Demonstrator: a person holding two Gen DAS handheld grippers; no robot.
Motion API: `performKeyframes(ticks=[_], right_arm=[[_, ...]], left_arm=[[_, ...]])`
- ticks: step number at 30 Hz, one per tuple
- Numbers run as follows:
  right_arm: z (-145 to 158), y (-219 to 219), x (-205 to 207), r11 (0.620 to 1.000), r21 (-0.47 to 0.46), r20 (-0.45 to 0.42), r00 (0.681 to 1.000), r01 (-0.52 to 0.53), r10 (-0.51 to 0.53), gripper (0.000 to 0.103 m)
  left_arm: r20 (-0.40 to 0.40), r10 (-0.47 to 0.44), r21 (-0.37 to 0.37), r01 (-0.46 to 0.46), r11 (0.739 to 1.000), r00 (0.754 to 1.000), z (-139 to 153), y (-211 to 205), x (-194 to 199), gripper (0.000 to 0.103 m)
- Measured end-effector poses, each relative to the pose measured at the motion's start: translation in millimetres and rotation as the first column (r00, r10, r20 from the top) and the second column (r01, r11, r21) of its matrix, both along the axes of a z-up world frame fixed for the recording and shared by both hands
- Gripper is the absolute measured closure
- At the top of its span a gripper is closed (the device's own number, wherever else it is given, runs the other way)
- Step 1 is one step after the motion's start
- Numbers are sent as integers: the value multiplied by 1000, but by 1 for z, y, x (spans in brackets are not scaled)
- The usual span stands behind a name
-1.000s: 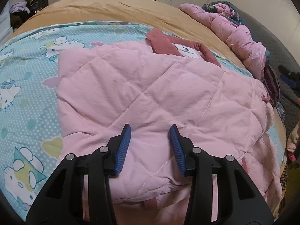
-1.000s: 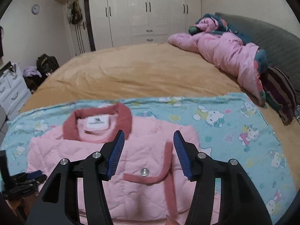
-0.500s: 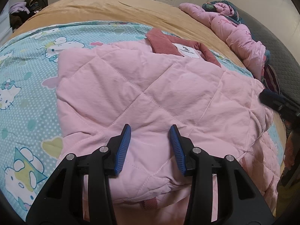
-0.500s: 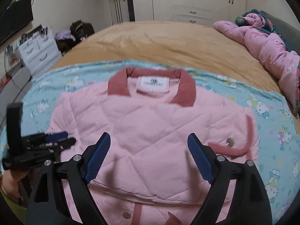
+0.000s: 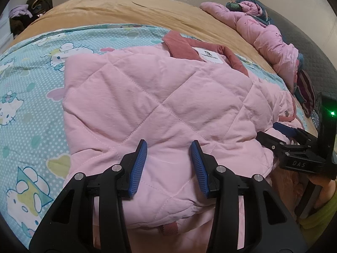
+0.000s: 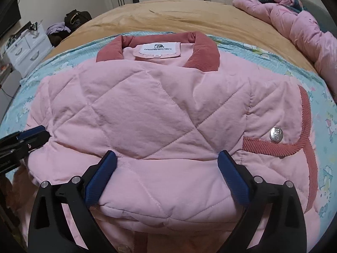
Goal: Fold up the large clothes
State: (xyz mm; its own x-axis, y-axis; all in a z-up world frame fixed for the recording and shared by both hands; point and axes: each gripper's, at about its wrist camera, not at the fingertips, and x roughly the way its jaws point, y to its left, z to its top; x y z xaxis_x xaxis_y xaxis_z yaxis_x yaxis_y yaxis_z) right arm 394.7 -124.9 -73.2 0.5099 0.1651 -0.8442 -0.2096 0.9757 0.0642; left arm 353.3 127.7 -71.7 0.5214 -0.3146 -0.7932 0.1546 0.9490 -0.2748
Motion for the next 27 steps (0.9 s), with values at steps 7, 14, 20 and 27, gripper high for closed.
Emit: performKeyframes(ticks=[7,14,20,27], right_arm=[[28,-7,-16,998,68,20,1000,3,-4,6],[41,-22,-26,990,126,36,997,59,-64,4],[50,-29,-30,985,152,41,995,79,-86,4],[64,-27,-38,984,164,71,994,71,-83,4]], left_arm=[[2,-1,-35,1,999,1000,12,4,-2,56],[18,-18,-7,18,1000,1000,26,1,-8,27],[27,3,2,-3,1000,1000,37,6,-8,9],[21,35,3,-35,999,999,45,11,-9,9]])
